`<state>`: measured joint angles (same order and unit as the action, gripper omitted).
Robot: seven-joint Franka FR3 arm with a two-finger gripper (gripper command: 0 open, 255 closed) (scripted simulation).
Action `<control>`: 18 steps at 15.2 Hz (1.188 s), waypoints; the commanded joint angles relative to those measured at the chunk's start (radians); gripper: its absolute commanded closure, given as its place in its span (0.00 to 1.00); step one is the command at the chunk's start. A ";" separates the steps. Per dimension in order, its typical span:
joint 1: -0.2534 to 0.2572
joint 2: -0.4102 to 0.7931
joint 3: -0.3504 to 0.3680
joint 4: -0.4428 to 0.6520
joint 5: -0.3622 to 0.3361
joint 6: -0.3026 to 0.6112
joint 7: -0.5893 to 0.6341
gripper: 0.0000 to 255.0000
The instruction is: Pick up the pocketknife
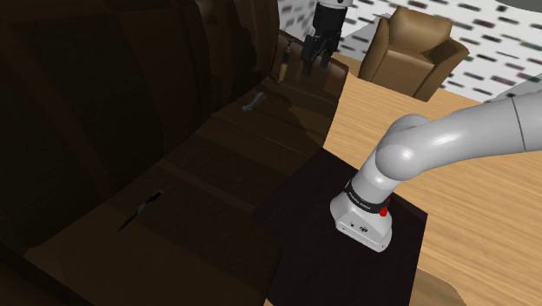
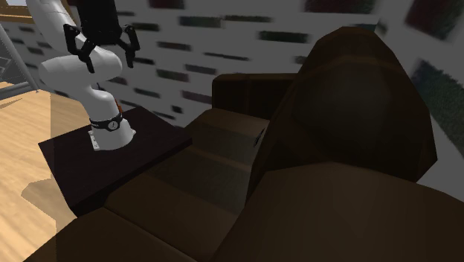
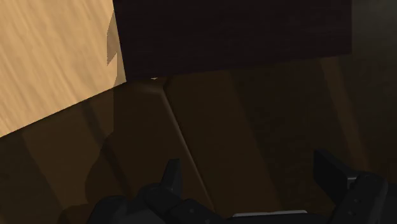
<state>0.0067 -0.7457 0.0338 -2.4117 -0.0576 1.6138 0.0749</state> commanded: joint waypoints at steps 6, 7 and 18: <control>0.014 -0.035 0.106 -0.113 0.095 0.077 0.201 0.00; 0.017 -0.036 0.129 -0.131 0.115 0.095 0.241 0.00; 0.046 0.107 0.411 -0.215 0.323 0.355 0.687 0.00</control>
<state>0.0520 -0.6673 0.4122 -2.6273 0.2458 1.9345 0.7121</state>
